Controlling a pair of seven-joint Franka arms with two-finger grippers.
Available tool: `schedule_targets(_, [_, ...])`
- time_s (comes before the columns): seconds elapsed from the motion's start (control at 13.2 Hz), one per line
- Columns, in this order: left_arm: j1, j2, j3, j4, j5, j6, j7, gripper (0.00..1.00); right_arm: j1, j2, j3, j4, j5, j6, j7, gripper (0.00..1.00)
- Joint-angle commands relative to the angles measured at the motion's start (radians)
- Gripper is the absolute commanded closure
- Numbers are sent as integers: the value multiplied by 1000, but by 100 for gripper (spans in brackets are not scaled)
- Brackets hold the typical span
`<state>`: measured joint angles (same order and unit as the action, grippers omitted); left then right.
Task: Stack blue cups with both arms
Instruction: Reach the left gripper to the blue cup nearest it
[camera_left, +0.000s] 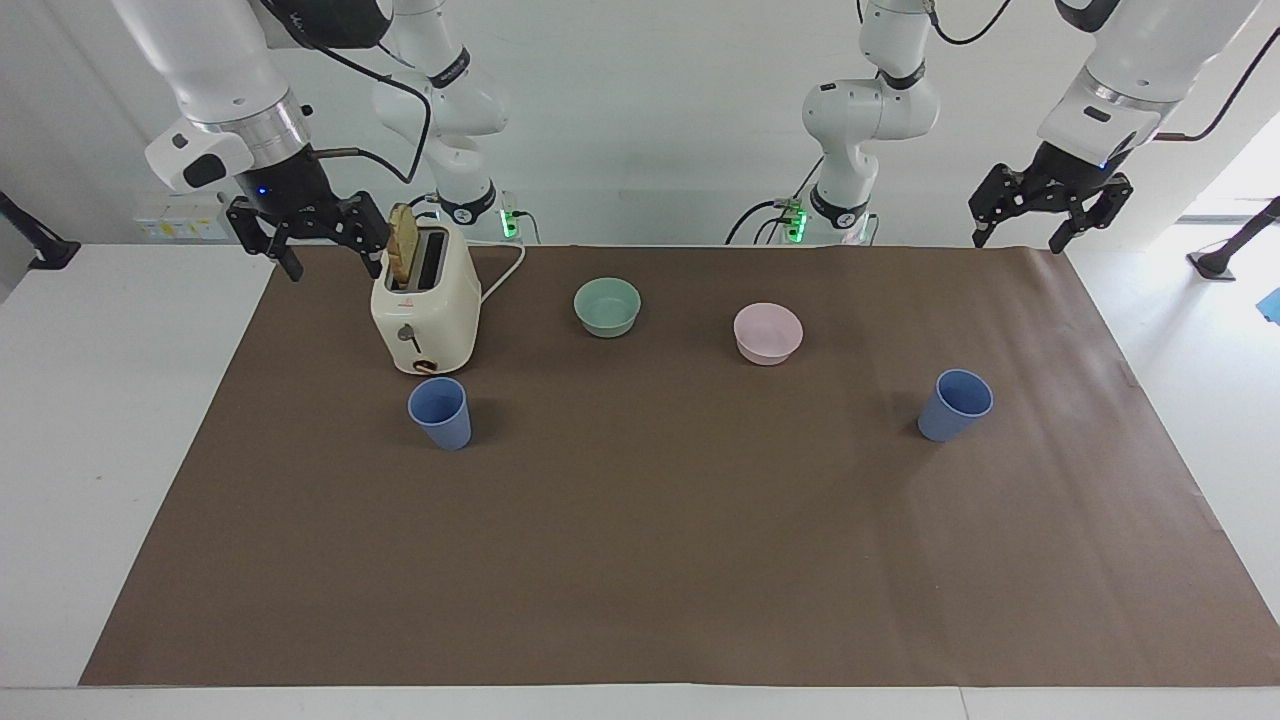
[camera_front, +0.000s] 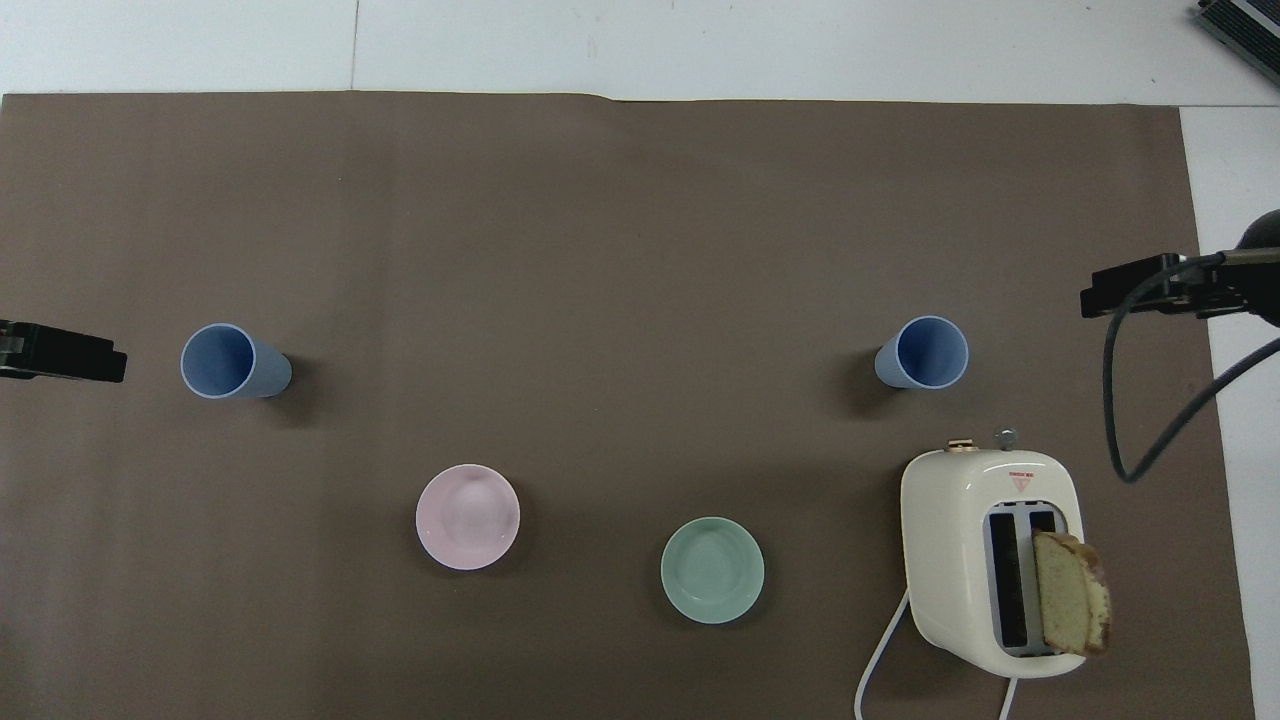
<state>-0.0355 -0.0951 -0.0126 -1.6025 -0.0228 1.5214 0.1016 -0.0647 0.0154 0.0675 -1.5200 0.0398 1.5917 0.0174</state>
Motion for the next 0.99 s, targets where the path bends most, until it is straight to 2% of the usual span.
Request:
schedule_targets(0.0, [-11, -11, 2, -2, 14, -9, -11, 0, -10, -3, 5, 0, 2, -12, -5, 0])
schedule_targets(0.38, [-3, -11, 3, -14, 14, 5, -5, 0, -10, -3, 5, 0, 2, -12, -5, 0])
schedule_targets(0.76, [31, 24, 11, -111, 14, 175, -3, 0, -10, -3, 5, 0, 2, -12, -5, 0])
schedule_targets(0.91, [65, 31, 11, -199, 14, 268, -3, 0, -10, -3, 5, 0, 2, -13, -5, 0])
